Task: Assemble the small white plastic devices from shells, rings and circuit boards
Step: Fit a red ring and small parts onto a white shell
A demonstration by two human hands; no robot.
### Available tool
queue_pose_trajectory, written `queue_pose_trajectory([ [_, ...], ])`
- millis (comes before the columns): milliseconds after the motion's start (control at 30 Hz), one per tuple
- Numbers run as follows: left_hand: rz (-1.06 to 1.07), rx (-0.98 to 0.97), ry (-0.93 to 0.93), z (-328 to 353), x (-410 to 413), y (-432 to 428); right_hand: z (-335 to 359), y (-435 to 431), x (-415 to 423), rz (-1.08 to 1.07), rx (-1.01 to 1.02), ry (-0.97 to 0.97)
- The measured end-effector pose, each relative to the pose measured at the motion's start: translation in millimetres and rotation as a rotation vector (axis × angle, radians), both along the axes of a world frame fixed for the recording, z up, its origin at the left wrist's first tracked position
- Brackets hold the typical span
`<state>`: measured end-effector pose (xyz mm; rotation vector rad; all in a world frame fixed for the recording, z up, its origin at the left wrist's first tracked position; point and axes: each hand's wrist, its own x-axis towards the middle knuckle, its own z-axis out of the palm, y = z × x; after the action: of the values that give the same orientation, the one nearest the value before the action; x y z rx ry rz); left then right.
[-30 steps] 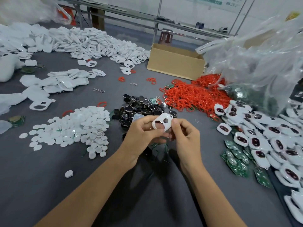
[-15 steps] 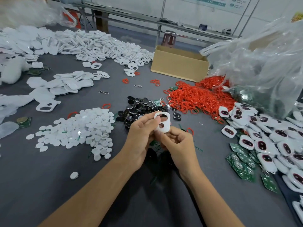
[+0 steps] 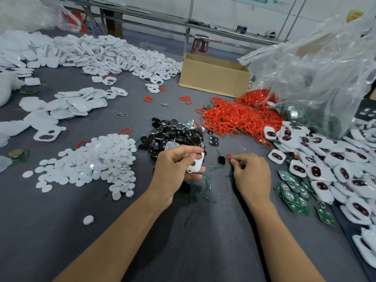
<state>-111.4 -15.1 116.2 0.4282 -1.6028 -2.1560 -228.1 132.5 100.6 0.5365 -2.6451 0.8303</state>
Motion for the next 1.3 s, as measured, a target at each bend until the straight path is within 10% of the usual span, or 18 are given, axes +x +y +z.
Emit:
queue_pose_trajectory([
  [1000,0.06,-0.349,0.141,0.4,0.0,-2.3,29.1,-23.3,39.4,0.614,-0.593,-0.563],
  [1300,0.028,-0.196,0.119,-0.3,0.1,-2.4,28.1,-23.8,46.4,0.614,-0.387,0.035],
])
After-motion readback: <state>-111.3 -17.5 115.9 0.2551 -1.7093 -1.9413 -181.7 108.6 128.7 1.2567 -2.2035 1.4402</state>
